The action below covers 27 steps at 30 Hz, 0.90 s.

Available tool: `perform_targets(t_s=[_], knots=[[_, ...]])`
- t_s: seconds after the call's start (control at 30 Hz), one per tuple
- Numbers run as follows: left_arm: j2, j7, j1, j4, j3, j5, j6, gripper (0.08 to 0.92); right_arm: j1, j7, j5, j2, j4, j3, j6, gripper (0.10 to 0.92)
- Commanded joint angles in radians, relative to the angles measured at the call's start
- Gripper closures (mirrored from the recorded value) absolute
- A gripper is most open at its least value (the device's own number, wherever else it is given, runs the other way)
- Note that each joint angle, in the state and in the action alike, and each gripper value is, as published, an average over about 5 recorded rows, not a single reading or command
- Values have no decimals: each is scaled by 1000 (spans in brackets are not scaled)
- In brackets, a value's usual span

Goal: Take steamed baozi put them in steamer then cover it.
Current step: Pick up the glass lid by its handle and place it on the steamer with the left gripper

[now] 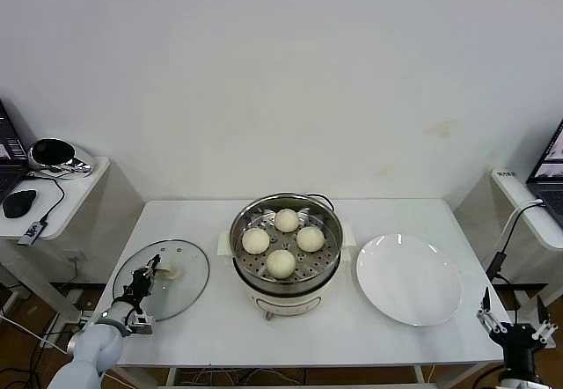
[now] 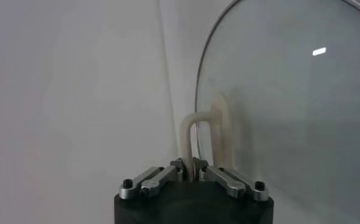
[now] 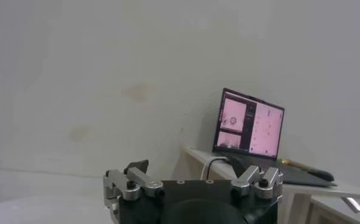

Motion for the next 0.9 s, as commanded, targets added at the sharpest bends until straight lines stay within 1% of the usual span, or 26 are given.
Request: perform_targets(t_s=[0.03, 0.3, 0.4, 0.5, 0.7, 0.9], knots=[[7, -48, 140, -244, -65, -87, 98, 843, -2, 0, -2, -4, 4, -1, 2, 203], [34, 38, 339, -560, -153, -161, 307, 855, -1, -2, -3, -17, 5, -16, 6, 203], [48, 81, 408, -663, -191, -224, 373, 855, -3, -3, -3, -23, 7, -24, 7, 203], [59, 117, 446, -742, -225, -282, 412, 855, -4, -4, -5, -27, 8, -37, 8, 203], [70, 148, 435, -862, -244, -325, 442, 855, 3, -4, -10, -35, 1, -63, 8, 203], [121, 185, 384, -976, -179, -346, 528, 855, 10, -4, -15, -43, 2, -82, 5, 203]])
